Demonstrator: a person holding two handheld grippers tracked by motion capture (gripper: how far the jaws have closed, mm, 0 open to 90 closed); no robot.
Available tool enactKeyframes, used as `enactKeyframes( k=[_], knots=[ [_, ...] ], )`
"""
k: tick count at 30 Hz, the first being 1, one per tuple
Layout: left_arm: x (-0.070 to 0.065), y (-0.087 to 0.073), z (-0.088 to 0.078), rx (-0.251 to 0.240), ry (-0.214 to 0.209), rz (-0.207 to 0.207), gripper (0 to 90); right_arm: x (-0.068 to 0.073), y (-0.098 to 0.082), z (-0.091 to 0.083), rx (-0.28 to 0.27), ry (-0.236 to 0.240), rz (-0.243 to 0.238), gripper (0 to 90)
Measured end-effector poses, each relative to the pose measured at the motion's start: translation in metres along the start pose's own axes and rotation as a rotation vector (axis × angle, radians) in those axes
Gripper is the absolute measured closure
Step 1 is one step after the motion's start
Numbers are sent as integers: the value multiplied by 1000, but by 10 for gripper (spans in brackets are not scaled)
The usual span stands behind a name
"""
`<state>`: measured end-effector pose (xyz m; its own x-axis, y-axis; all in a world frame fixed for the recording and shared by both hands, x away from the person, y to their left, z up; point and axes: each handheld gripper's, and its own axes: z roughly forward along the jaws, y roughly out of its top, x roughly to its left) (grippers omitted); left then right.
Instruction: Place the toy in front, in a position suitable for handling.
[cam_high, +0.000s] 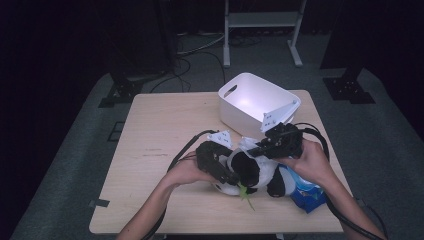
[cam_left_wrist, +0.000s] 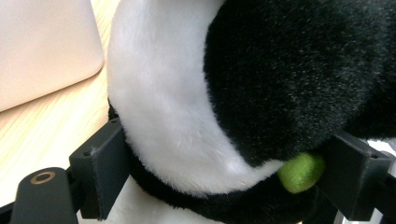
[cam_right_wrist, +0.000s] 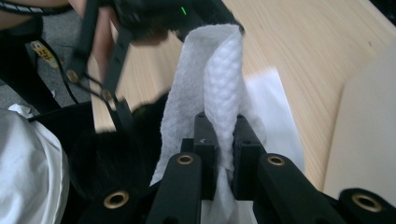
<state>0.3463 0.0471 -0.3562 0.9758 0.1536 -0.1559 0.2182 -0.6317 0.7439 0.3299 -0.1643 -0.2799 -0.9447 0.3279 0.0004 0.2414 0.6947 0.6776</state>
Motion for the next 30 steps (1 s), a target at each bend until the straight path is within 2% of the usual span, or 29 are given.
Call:
enactKeyframes(
  k=[2,3,6,9,10,13,18,21,22,26,30],
  knots=[
    [-3,1,2,1,-5,11,132,2,9,5,-5,18,-17,825],
    [-3,2,3,9,-4,28,131,4,13,9,7,23,-28,824],
    [-3,1,5,14,-7,28,119,6,16,21,47,20,-52,823],
    [-1,-4,5,17,-17,8,108,3,6,20,51,24,-32,823],
    [1,-6,4,15,-18,15,108,2,2,19,57,18,-17,823],
    [2,-7,3,-19,-28,8,109,-3,-16,14,43,35,20,823],
    [-1,-4,7,7,-52,68,106,-1,-35,12,22,55,52,823],
    [-3,-5,7,22,-61,88,105,1,-42,14,5,79,60,824],
    [-4,-5,7,31,-61,103,106,1,-43,15,1,91,63,824],
    [-7,-8,8,46,-67,110,108,4,-41,20,13,118,71,821],
    [-9,-9,5,40,-67,112,109,10,-29,22,22,70,68,805]
  ],
)
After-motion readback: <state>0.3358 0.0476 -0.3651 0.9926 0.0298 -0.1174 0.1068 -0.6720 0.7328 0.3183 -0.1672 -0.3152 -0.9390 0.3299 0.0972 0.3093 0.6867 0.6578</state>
